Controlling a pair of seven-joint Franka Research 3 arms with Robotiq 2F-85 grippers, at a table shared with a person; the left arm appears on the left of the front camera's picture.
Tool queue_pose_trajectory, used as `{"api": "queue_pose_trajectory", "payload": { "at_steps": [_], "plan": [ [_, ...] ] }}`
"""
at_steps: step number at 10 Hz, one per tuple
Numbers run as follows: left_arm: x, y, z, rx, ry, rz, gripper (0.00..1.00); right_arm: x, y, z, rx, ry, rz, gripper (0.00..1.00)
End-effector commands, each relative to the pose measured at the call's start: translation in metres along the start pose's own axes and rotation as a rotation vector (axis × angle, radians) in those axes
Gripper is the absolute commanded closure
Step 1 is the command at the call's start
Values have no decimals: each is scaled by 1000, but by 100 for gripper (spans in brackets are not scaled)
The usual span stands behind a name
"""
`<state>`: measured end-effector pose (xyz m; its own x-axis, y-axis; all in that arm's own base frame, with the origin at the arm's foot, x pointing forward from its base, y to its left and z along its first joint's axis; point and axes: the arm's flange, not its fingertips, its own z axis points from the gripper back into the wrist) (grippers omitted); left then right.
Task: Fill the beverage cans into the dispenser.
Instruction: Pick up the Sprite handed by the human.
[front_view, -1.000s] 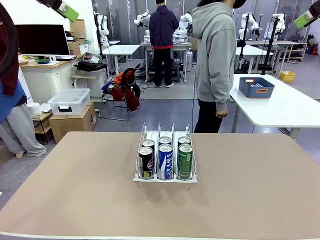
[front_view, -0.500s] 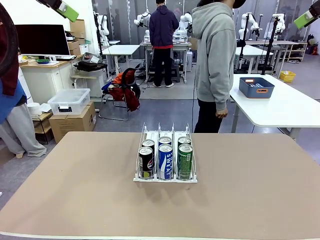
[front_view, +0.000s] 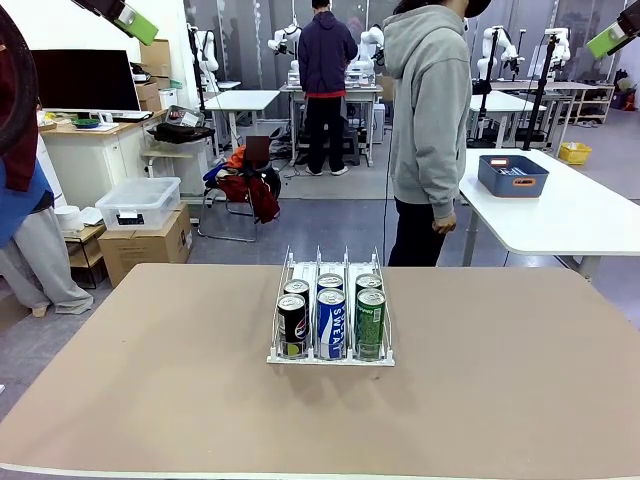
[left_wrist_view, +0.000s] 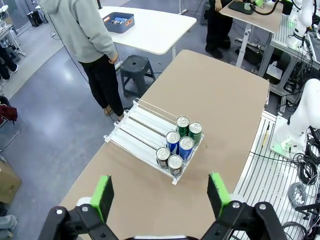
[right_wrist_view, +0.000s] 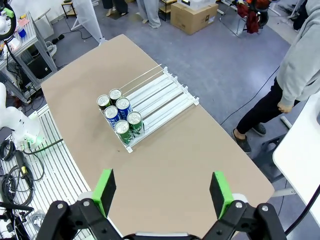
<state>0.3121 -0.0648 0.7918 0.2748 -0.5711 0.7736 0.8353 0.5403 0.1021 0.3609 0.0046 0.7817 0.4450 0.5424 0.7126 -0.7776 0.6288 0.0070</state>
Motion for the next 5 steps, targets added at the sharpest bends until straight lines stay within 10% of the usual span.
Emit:
{"api": "queue_pose_trajectory", "payload": {
  "at_steps": [1,5],
  "plan": [
    [0,1,1,8,0,2,0,-1,0,-1,6,4,0,0],
    [0,1,1,8,0,2,0,-1,0,-1,6,4,0,0]
  ]
}}
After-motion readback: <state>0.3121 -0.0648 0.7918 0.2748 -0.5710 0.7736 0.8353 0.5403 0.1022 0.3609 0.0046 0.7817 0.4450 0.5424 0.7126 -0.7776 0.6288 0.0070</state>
